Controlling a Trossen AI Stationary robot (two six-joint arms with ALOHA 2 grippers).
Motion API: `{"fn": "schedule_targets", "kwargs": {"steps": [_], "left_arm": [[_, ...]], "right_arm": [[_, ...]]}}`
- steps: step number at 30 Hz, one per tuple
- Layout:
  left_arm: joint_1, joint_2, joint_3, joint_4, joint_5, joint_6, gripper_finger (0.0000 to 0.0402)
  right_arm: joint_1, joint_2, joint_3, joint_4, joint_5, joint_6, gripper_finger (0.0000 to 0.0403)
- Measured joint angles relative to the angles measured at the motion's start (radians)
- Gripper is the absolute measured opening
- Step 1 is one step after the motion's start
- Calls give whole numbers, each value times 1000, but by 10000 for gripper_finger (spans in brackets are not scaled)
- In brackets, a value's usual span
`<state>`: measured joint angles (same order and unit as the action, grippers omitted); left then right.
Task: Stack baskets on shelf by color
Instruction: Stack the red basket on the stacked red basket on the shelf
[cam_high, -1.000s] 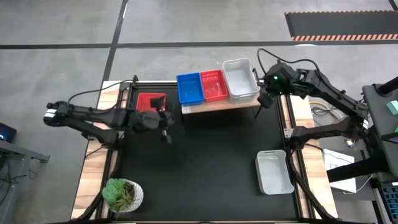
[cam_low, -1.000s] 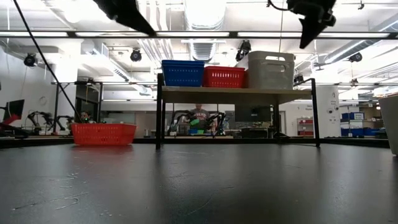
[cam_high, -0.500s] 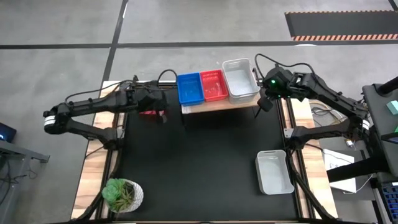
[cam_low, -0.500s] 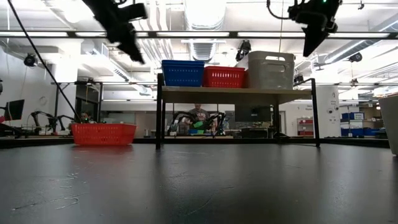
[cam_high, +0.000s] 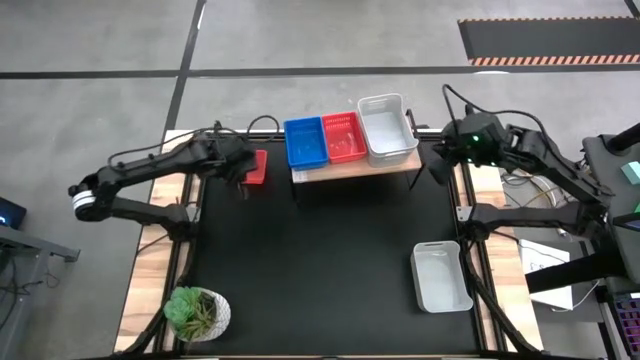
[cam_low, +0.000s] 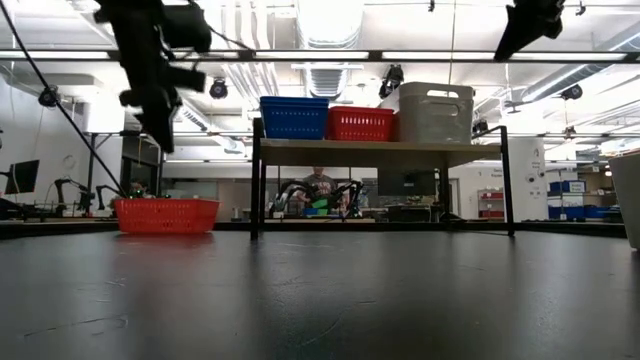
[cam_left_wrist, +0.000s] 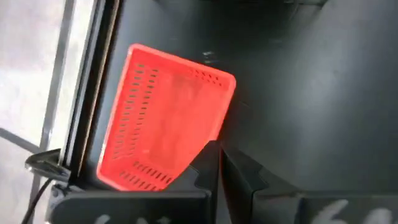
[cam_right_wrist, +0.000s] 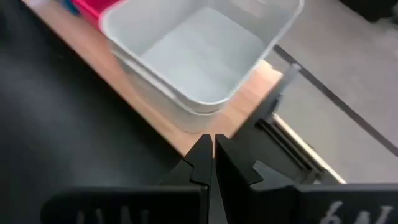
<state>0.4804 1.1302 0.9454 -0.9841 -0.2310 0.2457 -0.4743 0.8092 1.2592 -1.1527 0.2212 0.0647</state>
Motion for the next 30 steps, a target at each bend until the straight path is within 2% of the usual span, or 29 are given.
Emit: {"fn": "schedule_targets", "kwargs": {"steps": [4,10,16,23,30], "left_arm": [[17,88,-6,35,40,78,6],[21,207,-4,54,40,154,61],[27,284,-4,114,-35,189,107],[38,335,-4,125,-33,206,110],[37,347,-24,149,-5,205,81]], "right_arm": [[15,-44,-51,49,-56,3,11],[19,-103,-147,128,-179,-3,11],[19,-160,-254,193,-230,-8,11],[19,-221,-345,225,-231,20,11],[19,-290,-411,271,-267,33,11]]}}
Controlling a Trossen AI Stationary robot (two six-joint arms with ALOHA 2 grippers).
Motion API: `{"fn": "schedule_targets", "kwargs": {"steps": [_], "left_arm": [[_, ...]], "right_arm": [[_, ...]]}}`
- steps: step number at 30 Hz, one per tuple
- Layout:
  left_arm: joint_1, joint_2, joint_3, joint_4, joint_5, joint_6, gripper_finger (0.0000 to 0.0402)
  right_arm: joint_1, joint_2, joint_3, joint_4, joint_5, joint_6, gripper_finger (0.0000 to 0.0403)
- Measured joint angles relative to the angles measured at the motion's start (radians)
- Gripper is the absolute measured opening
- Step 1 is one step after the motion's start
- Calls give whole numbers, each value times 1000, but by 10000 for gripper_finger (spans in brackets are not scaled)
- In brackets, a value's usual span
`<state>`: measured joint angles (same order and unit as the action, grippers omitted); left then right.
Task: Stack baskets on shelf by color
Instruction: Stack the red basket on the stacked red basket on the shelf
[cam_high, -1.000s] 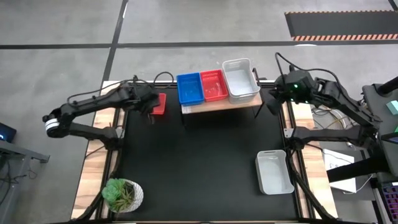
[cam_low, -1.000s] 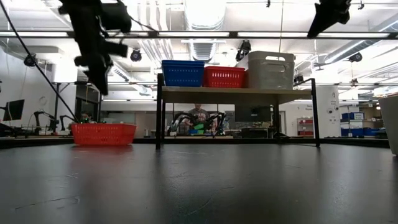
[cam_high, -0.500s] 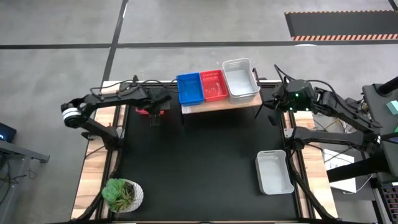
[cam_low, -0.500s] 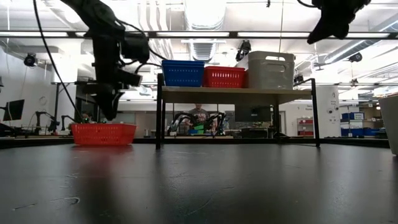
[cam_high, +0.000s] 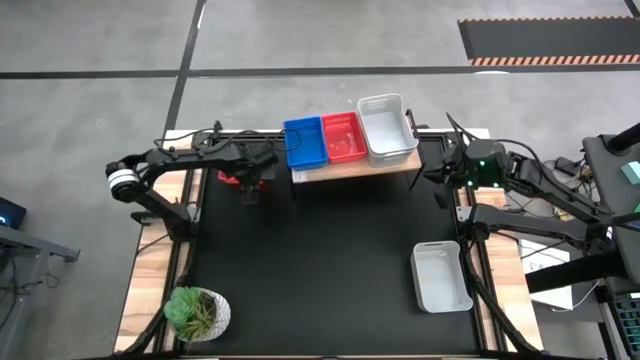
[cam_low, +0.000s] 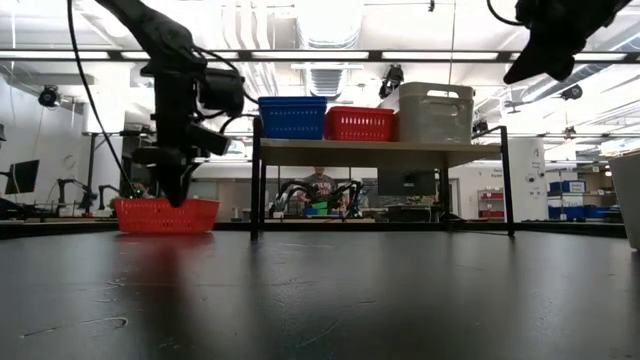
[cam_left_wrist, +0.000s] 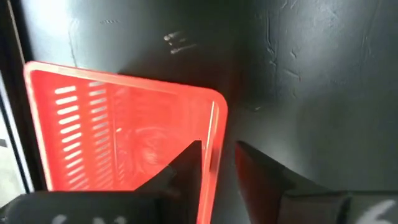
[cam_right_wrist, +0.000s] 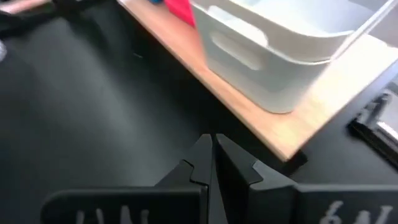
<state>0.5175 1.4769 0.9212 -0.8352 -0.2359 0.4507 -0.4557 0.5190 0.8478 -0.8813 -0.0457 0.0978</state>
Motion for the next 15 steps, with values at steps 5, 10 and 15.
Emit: {"fn": "schedule_targets", "kwargs": {"steps": [5,10,15], "left_arm": [[0,0,-41,29,3,-2,29],[-4,-9,-60,-12,4,-61,7],[-42,-74,-50,-140,11,-114,2]], "right_arm": [[0,-72,-80,105,-78,2,11],[0,-115,-135,191,-117,-17,11],[0,-129,-144,193,-121,-18,11]]}}
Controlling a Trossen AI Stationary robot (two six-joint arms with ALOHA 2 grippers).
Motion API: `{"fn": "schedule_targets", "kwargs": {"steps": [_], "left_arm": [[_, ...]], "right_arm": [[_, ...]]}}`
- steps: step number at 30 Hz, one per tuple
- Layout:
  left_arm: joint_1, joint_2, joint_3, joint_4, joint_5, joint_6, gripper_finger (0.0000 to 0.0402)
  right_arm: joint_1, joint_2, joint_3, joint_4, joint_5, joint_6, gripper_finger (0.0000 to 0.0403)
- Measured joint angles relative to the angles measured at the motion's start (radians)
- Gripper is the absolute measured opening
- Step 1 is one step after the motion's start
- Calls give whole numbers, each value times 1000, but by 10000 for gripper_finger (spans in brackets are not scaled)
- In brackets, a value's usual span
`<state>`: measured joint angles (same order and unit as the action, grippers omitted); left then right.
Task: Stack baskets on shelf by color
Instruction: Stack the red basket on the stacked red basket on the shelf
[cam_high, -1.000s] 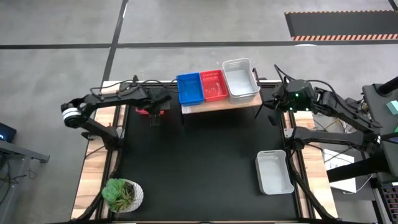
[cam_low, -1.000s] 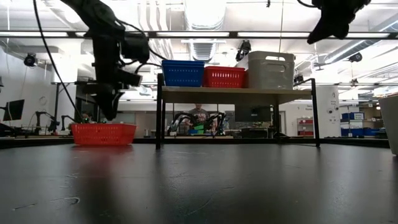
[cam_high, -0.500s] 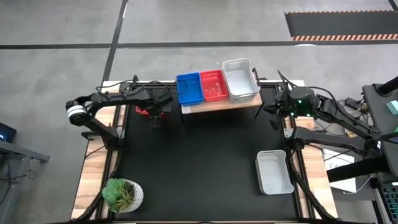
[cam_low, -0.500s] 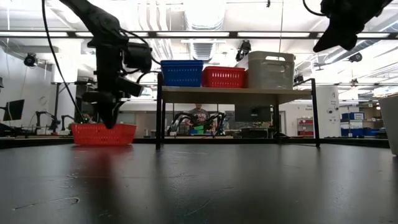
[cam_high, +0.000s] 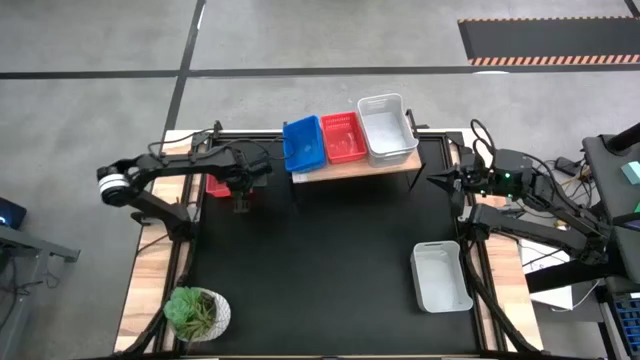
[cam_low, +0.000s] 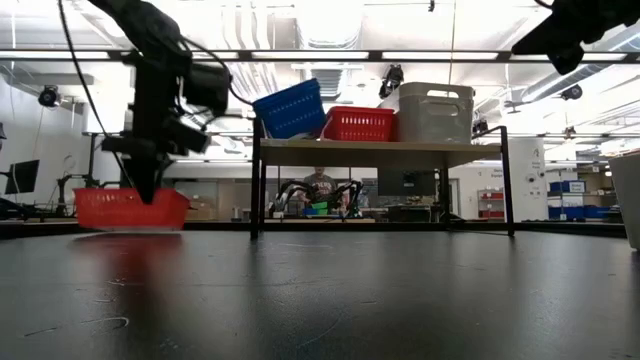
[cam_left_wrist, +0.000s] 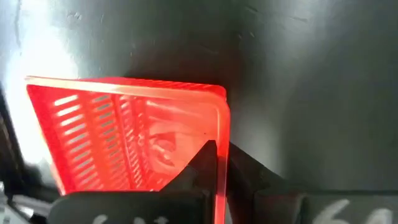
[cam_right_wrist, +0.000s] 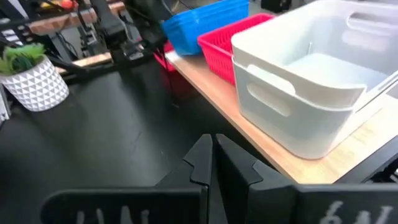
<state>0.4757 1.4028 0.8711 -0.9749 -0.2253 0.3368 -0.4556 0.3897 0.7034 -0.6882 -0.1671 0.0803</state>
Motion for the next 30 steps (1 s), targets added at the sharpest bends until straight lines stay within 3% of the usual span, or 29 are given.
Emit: {"fn": "schedule_targets", "kwargs": {"steps": [8,17,23,30], "left_arm": [[-70,-182,6,-74,16,-99,1],[-237,-361,9,-98,19,-282,0],[-402,-376,13,-79,18,-423,0],[-611,-287,20,-44,7,-554,0]], "right_arm": [[0,-19,-2,-2,0,-2,11],[0,-16,-3,-3,0,-2,11],[0,-16,-6,-3,-32,-10,11],[0,-16,-14,1,-72,-19,11]]}}
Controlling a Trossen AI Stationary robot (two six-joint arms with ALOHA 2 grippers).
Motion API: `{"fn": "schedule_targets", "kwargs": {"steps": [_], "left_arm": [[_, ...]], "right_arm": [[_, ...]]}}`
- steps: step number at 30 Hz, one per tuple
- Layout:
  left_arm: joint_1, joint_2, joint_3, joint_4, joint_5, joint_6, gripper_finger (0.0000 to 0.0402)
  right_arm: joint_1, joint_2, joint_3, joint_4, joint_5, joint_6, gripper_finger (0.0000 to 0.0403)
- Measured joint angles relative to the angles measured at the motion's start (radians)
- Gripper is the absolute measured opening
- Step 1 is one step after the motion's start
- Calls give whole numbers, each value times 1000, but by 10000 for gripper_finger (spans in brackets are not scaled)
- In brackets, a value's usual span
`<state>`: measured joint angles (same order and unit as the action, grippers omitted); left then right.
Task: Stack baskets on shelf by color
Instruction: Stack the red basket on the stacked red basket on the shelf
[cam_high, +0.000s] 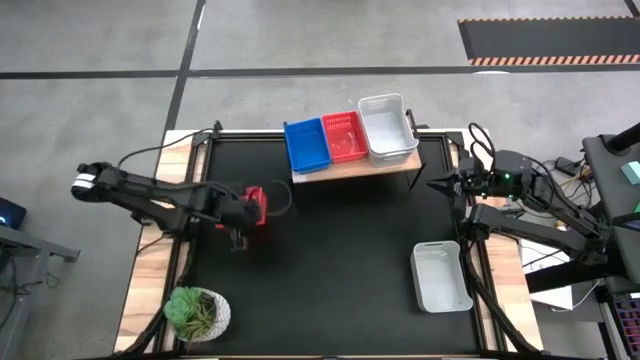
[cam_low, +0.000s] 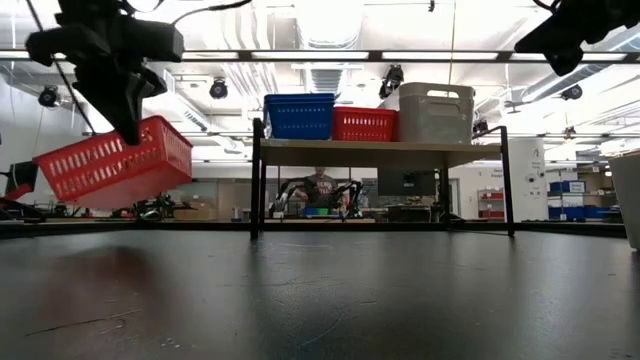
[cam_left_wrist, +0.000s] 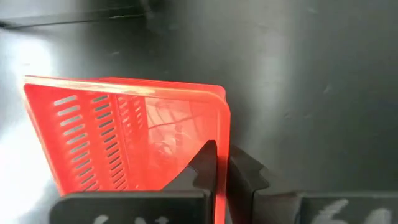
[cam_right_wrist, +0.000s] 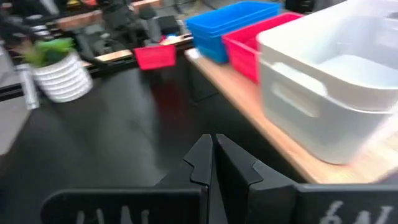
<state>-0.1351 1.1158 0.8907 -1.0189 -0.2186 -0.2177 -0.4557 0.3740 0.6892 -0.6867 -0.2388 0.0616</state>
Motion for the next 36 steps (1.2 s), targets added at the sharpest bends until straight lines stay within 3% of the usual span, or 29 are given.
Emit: {"fn": "schedule_targets", "kwargs": {"steps": [10,18,22,28,36], "left_arm": [[-187,221,41,229,-48,-65,0],[-237,455,130,446,-46,26,0],[-248,556,203,470,-14,78,0],[-249,650,273,466,29,76,14],[-261,635,312,469,32,118,92]], "right_arm": [[0,0,-6,13,-162,-43,11],[24,15,-11,25,-307,-74,11],[77,71,-17,43,-314,-75,11],[194,217,-68,262,-311,-94,11],[372,450,-116,591,-263,-152,11]]}}
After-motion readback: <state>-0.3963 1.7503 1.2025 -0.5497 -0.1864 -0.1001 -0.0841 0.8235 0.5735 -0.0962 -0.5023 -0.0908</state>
